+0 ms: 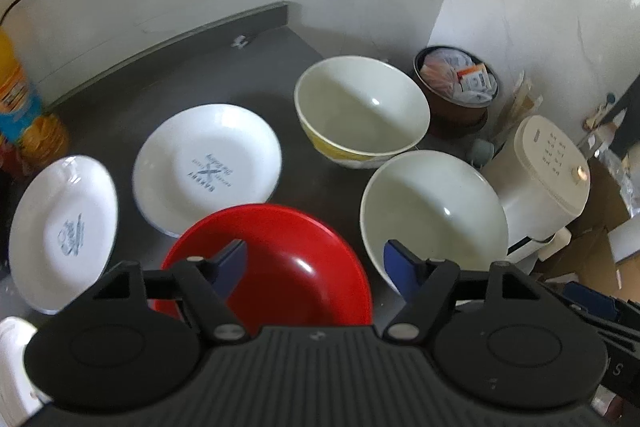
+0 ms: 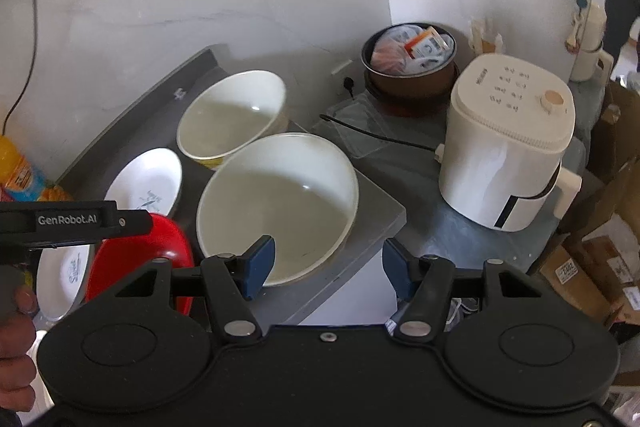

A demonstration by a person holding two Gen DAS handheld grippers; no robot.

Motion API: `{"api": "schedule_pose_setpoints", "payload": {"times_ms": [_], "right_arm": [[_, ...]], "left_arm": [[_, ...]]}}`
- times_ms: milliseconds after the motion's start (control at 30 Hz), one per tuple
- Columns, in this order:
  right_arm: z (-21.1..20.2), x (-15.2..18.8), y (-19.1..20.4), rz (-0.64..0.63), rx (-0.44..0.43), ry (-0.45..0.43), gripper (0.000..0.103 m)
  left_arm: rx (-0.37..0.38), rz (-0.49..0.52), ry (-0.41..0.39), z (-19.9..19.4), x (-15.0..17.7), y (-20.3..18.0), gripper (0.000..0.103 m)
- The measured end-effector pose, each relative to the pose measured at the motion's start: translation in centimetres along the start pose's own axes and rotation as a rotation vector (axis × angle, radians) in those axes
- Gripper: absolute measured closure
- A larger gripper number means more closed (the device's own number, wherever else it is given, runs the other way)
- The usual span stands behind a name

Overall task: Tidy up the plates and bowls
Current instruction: 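Reach both grippers to the large cream bowl and close on its rim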

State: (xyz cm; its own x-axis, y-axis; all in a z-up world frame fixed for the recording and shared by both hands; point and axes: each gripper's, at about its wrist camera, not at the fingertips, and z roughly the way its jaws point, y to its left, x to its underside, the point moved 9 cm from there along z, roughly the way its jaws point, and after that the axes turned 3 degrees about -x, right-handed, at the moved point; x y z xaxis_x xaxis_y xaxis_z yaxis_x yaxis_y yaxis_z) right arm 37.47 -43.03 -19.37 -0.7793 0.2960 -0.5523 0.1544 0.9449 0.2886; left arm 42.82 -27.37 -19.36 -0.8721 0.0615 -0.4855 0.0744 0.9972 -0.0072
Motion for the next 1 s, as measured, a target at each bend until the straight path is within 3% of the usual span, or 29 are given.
{"api": "schedule_pose_setpoints", "payload": {"times_ms": [100,500,767,833,1000], "right_arm": [[1.3,0.0,-0.7,0.021,0.001,0.028,0.054],[5.6,0.4,-2.3,0.126,0.012,0.09,0.059],[8.2,0.5,-2.8,0.175,0.017,0.123,0.062],[8.8,0.5,-2.8,0.183,0.019,0.125,0.063],[10.3,0.6,-2.2,0.194,-0.011,0.146,0.088]], "left_arm": [[0.001,0.033,0.019,1.4,-0.6,-0.8,0.034],[0.033,0.15,0.062,6.1,-2.8,-3.6,0.043],[0.012,0.187,0.136,9.6,-2.5,-4.0,0.048],[0.014,0.191,0.153,10.4,-2.3,-4.1,0.055],[0.029,0.182,0.199,11.5,-1.9,-4.2,0.075]]}}
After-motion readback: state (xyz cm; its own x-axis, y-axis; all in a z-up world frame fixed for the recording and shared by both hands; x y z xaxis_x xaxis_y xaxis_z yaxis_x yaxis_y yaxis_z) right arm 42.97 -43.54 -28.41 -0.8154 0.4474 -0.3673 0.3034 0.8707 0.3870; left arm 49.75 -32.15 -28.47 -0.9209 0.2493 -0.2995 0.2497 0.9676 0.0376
